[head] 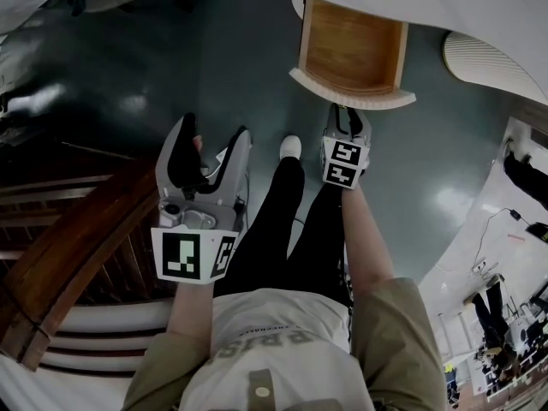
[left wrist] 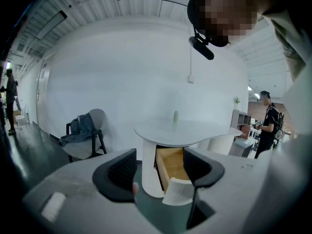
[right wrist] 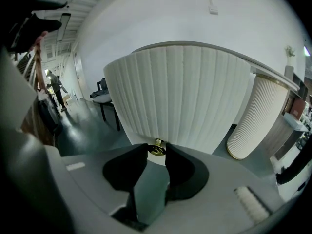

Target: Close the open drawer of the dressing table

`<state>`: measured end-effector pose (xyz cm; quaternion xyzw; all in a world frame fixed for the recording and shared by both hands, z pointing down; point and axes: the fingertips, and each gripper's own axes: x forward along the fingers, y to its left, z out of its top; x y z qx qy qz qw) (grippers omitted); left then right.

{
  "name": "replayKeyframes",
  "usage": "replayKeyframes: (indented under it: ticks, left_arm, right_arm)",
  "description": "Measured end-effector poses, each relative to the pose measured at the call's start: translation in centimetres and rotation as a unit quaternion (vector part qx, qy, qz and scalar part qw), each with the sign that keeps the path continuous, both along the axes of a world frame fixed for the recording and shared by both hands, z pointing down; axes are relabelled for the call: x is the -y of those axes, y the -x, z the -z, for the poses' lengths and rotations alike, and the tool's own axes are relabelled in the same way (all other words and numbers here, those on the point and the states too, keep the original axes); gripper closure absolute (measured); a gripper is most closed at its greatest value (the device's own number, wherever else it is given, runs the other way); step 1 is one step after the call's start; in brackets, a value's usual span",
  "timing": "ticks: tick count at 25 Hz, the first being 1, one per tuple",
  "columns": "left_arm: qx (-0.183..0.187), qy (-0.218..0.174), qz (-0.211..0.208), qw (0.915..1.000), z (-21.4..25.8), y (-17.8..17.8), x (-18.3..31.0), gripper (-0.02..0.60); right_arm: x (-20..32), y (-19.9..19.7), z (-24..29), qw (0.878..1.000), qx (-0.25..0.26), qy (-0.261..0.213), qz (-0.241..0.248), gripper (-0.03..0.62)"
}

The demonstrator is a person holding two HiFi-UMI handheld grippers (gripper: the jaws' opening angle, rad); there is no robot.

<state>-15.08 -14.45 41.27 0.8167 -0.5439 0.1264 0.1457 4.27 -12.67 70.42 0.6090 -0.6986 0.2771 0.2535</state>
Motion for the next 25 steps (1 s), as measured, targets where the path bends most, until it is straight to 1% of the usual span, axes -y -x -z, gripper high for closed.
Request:
replayKeyframes:
  ticks: [9,14,18,25]
  left_arm:
    - [-0.012,-0.001,-0.012,0.9999,0.0,0.3,1.6,0.268]
    - [-0.019,-0.006,-0.023,0.9995,0.2,0.7,2.4,0.268]
    - [-0.023,-0.007,-0.024,0.9994,0.1,0.9,2.7,0.268]
    - [-0.025,-0.018,-0.03,0.9991,0.2,-0.6,3.3,0.268]
  right_arm:
    - [0.9,0.0,-0.1,1.0,-0.008,0.003,-0.001,0.476]
    - [1.7,-0.2,-0.1,1.0,-0.01,0.006,-0.011,0.476]
    - [2.2,-0.3,-0.2,1.0,-0.01,0.006,-0.012,0.476]
    - [3.0,-0.5,-0.1,1.0,-0.003,0.001,-0.003,0.476]
